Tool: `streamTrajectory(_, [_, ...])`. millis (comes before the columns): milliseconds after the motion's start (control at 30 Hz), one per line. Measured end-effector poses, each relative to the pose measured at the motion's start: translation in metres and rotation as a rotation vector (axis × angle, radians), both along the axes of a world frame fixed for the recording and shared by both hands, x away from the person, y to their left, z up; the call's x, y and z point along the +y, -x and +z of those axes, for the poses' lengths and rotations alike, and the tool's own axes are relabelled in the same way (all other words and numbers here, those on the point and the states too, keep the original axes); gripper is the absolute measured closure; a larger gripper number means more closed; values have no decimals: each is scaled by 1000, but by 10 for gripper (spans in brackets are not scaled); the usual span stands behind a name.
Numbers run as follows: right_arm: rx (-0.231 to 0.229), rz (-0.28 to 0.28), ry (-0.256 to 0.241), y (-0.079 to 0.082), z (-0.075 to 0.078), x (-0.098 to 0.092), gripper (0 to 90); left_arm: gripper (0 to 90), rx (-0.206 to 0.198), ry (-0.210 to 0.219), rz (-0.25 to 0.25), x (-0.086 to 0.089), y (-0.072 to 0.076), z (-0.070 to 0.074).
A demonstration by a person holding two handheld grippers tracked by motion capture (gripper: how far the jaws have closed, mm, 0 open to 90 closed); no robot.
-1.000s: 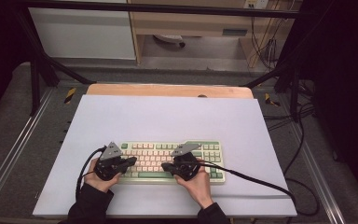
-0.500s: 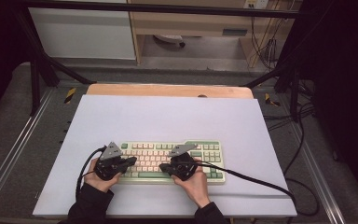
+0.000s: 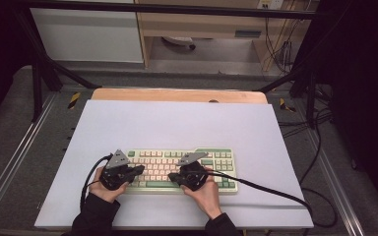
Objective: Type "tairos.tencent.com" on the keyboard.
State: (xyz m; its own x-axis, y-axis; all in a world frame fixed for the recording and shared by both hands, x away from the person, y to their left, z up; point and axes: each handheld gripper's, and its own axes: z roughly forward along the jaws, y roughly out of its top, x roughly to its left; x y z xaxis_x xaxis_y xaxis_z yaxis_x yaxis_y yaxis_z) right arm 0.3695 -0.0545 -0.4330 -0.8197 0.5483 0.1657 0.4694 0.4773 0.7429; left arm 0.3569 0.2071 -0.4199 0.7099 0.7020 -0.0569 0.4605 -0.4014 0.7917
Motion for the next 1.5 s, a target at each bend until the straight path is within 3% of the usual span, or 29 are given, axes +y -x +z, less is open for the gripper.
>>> streamTrajectory(200, [-7,0,-6,1,2,-1,900,897,-1,3,0,0,0,1])
streamTrajectory(667, [-35,-14,-20,4,24,-19,900,896,-4,7,-1,1,1,2])
streamTrajectory(1500, [-30,-81,-25,9,20,-73,900,897,-5,9,-6,-6,1,6])
